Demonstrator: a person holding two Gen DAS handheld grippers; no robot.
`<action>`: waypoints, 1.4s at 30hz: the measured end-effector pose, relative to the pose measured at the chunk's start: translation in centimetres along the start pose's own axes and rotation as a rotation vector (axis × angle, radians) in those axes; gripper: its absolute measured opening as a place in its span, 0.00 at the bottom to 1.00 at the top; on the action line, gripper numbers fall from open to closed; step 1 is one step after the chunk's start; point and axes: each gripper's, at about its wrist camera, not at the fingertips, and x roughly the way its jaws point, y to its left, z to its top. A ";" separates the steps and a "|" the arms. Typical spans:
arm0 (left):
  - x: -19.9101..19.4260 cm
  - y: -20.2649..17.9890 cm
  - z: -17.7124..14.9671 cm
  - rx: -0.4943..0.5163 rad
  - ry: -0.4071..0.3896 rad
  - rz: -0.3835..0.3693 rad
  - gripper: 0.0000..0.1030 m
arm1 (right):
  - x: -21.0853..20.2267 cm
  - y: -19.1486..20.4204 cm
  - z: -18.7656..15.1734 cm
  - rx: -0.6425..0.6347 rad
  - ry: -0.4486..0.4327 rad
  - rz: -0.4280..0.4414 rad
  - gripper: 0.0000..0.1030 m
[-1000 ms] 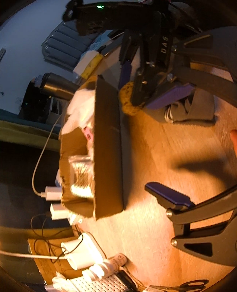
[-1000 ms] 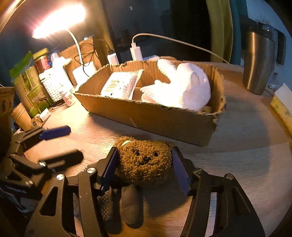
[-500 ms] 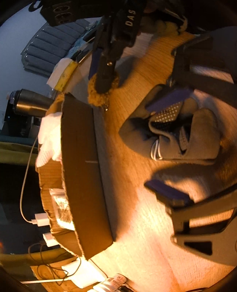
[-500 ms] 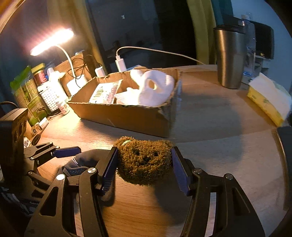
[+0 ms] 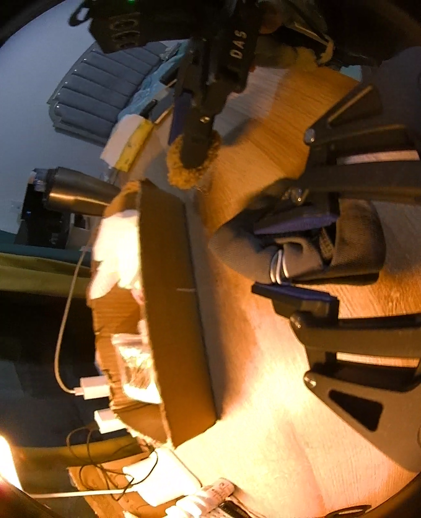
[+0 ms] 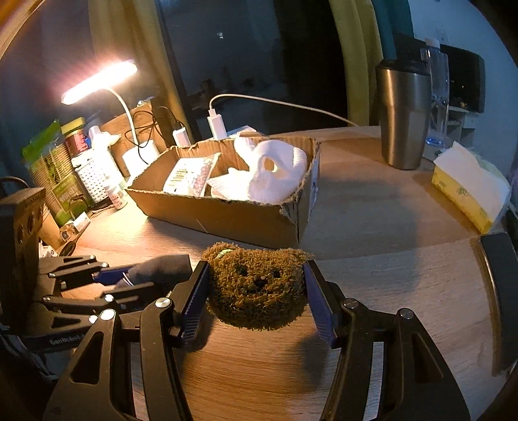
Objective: Organize soft objects
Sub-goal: 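Carry the grey sock with the left tool while the right tool carries the plush over the box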
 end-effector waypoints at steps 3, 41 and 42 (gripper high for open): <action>-1.2 0.5 0.6 -0.010 -0.031 0.000 0.30 | -0.4 0.5 0.5 -0.013 -0.010 -0.003 0.59; -9.2 8.0 8.4 -0.090 -0.366 0.065 0.30 | 0.2 6.3 8.3 -0.162 -0.073 -0.018 0.59; -9.3 8.3 8.6 -0.090 -0.371 0.068 0.30 | 0.3 6.4 8.6 -0.164 -0.075 -0.016 0.59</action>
